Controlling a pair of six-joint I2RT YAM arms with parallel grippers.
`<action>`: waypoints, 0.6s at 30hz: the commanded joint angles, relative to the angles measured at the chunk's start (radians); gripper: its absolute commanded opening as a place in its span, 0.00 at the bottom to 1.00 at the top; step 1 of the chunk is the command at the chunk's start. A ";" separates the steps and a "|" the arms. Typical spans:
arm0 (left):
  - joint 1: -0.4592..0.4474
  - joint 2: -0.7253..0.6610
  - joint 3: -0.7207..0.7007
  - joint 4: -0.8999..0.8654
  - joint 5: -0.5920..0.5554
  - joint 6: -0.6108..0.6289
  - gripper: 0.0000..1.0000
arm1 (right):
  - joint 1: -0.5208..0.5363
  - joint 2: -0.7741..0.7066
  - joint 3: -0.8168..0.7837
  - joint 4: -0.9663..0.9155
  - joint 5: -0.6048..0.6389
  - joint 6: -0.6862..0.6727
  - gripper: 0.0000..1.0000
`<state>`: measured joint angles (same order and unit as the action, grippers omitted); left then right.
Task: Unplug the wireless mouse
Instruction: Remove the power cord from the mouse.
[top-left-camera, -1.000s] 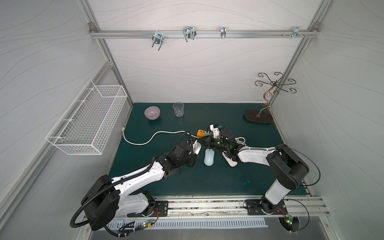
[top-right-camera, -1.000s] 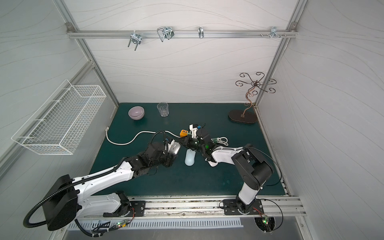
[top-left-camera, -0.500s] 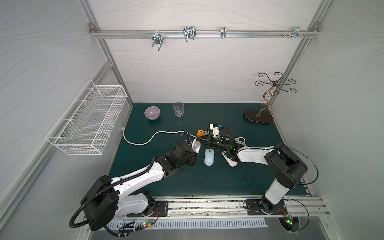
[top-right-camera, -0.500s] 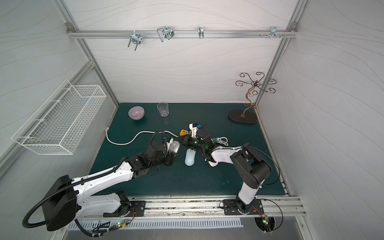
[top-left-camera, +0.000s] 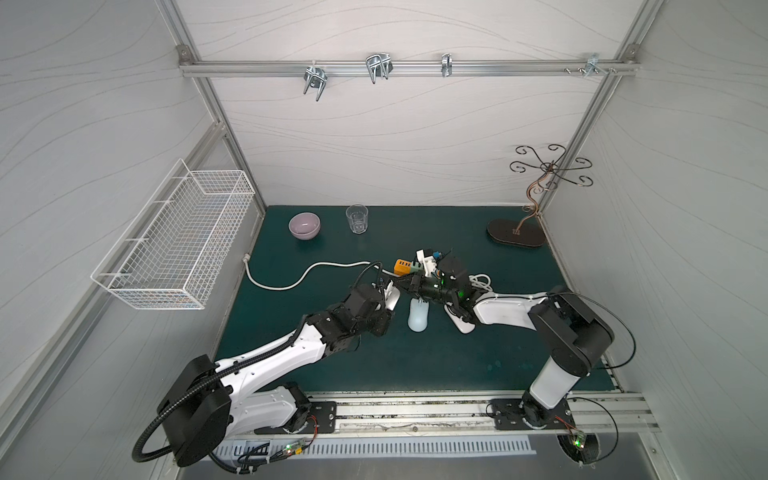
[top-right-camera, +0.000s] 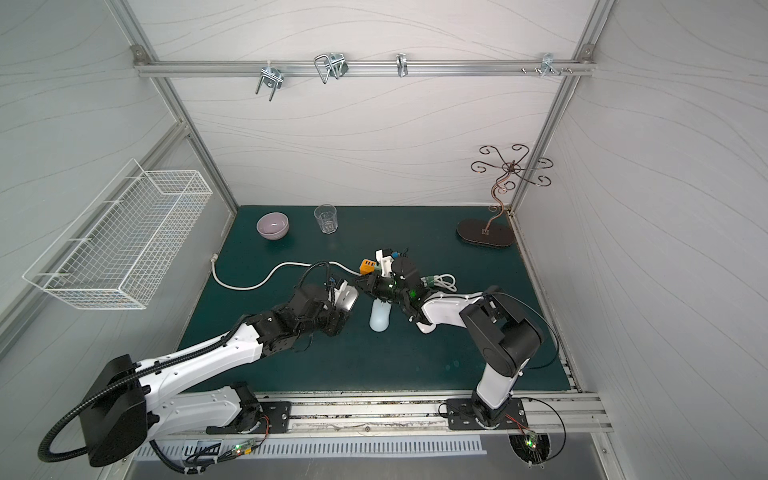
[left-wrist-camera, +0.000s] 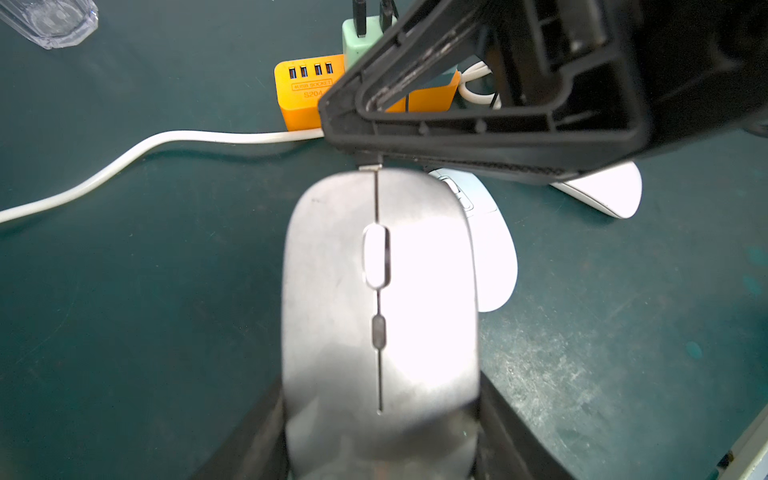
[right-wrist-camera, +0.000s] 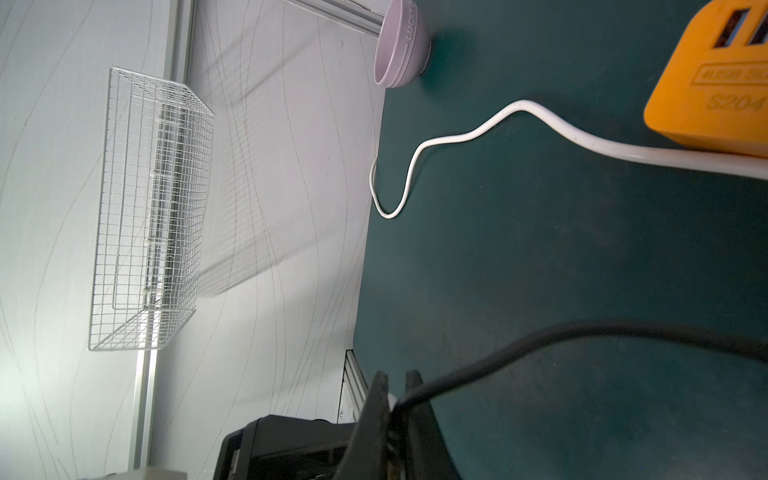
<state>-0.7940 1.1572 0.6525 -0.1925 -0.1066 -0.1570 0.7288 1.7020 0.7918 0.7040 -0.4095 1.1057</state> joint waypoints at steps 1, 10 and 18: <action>-0.031 -0.018 -0.012 -0.032 0.074 0.038 0.39 | -0.009 -0.018 0.048 0.045 0.040 -0.015 0.00; -0.024 -0.075 -0.031 -0.012 -0.052 -0.050 0.40 | -0.008 -0.042 0.003 0.063 0.076 -0.010 0.00; -0.028 0.002 -0.006 -0.019 0.057 -0.073 0.36 | -0.011 -0.036 0.031 0.054 0.065 -0.013 0.00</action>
<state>-0.8070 1.1351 0.6262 -0.1623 -0.1341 -0.2081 0.7372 1.6890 0.7937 0.7074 -0.4011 1.1015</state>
